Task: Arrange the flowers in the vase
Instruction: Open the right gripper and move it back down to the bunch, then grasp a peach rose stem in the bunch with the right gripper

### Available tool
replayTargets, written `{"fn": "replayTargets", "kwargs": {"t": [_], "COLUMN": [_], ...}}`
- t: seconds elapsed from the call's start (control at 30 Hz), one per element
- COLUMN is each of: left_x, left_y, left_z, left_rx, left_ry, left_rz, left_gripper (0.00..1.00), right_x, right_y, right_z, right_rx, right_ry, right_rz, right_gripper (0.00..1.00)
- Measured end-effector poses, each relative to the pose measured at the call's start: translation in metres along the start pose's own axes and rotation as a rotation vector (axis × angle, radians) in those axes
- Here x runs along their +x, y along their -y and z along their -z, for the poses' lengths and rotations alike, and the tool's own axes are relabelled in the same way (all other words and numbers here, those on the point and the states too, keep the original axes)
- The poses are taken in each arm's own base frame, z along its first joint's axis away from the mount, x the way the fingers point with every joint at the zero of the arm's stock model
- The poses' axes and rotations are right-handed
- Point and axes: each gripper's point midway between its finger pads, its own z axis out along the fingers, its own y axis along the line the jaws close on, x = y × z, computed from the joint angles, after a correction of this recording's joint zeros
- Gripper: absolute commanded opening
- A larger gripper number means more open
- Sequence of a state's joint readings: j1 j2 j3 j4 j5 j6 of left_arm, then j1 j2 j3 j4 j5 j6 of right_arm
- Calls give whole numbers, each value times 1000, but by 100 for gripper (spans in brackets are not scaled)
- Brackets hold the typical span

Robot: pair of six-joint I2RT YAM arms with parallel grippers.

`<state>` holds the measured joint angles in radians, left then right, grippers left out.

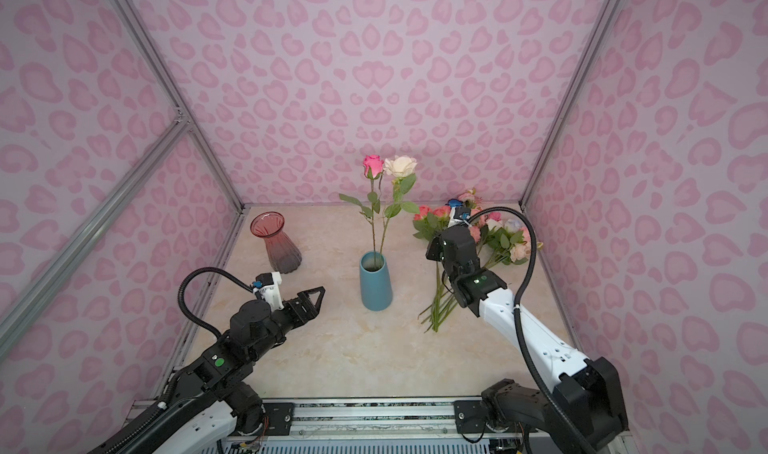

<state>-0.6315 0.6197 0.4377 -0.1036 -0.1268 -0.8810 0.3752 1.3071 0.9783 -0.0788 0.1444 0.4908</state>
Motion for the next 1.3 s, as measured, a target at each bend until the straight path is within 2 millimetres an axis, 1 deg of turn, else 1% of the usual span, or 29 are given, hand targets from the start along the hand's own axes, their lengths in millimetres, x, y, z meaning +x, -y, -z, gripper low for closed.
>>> {"fn": "replayTargets", "kwargs": {"t": [0.03, 0.1, 0.17, 0.23, 0.3, 0.4, 0.5, 0.57, 0.7, 0.87, 0.93, 1.3], "left_x": [1, 3, 8, 14, 20, 26, 28, 27, 27, 32, 34, 36], "left_y": [0, 3, 6, 7, 8, 10, 10, 11, 17, 23, 25, 26], "left_z": [-1, -2, -4, -7, -11, -14, -15, -15, -17, -22, -24, -26], "left_rx": [1, 16, 32, 38, 44, 53, 56, 58, 77, 88, 89, 94], "left_ry": [-4, -17, -39, -71, -99, -127, -136, -136, -144, -184, -194, -208], "left_rz": [0, 0, -1, -3, -4, -7, -8, -11, -27, -50, -54, -81], "left_gripper": [97, 97, 97, 97, 97, 97, 97, 97, 97, 97, 97, 97], "right_x": [7, 21, 34, 53, 70, 87, 106, 114, 120, 124, 123, 120], "right_y": [10, 23, 30, 35, 37, 40, 46, 48, 53, 52, 52, 53], "right_z": [-12, -33, -53, -72, -85, -102, -111, -117, -129, -140, -143, -154], "right_rx": [22, 51, 67, 76, 85, 96, 112, 122, 160, 181, 194, 229], "right_ry": [-51, -150, -238, -334, -416, -492, -562, -591, -618, -630, -631, -624], "right_rz": [-6, -20, -18, -5, 15, 40, 63, 82, 131, 190, 210, 272], "right_gripper": [20, 18, 18, 19, 21, 23, 26, 26, 24, 17, 16, 22]}}
